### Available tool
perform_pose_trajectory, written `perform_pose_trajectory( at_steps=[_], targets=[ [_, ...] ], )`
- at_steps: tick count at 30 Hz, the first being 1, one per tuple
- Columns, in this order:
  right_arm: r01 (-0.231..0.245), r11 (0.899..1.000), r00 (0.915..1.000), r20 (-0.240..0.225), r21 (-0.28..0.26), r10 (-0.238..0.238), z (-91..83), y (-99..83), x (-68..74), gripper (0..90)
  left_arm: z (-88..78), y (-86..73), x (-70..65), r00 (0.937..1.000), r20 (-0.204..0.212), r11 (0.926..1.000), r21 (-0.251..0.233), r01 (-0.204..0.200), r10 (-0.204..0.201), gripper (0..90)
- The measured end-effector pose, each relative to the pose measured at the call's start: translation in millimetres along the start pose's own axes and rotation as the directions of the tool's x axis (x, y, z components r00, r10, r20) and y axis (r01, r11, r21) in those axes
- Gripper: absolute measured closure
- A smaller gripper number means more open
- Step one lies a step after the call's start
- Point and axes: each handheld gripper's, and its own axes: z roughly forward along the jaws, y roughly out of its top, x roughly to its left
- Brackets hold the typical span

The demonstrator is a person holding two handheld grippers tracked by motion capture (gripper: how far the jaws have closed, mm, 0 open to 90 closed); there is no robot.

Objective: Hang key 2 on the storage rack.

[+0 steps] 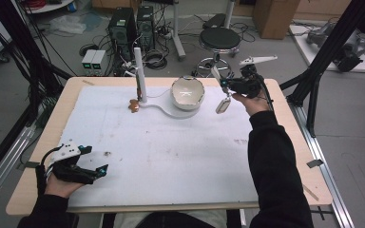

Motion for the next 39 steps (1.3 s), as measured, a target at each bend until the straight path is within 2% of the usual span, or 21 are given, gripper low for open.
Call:
perform_pose_trajectory(
  at_steps=[6, 13, 20, 24, 28, 34, 39],
  targets=[
    [0.032, 0.999, 0.9992, -0.024, 0.01, -0.031, 6.4, 9.5, 14.2, 87.0, 0.6, -0.1, -0.4, 1.0, 0.005, 1.0, 0.001, -0.005, 0.005, 1.7],
    [0.039, 0.999, 0.9959, -0.08, -0.038, -0.042, 15.3, 18.2, 30.0, 87.1, 0.8, -0.1, 0.1, 0.9999, 0.008, 1.0, 0.0, -0.007, 0.007, 1.7],
    [0.071, 0.994, 0.9854, -0.149, -0.079, -0.082, 16.9, 36.5, 51.7, 87.1, 0.5, -0.1, 0.2, 1.0, 0.009, 1.0, -0.004, -0.004, 0.004, 1.7],
    [0.078, 0.992, 0.9806, -0.172, -0.097, -0.094, 18.2, 48.0, 63.9, 87.1, 0.6, -0.1, 0.5, 1.0, 0.009, 1.0, -0.006, -0.004, 0.004, 1.7],
    [0.105, 0.989, 0.9738, -0.191, -0.1, -0.123, 22.9, 60.8, 77.1, 87.1, 0.4, -0.1, 0.7, 1.0, 0.008, 1.0, -0.005, -0.004, 0.004, 1.7],
    [0.104, 0.986, 0.9632, -0.234, -0.131, -0.133, 29.9, 75.8, 90.0, 87.0, 0.3, -0.3, 0.7, 0.9999, 0.011, 1.0, -0.007, -0.001, 0.001, 1.7],
    [0.108, 0.985, 0.9551, -0.26, -0.138, -0.142, 39.0, 86.5, 100.6, 87.0, 0.4, -0.5, 1.2, 0.9999, 0.012, 1.0, -0.007, -0.001, 0.001, 1.7]
  ],
)
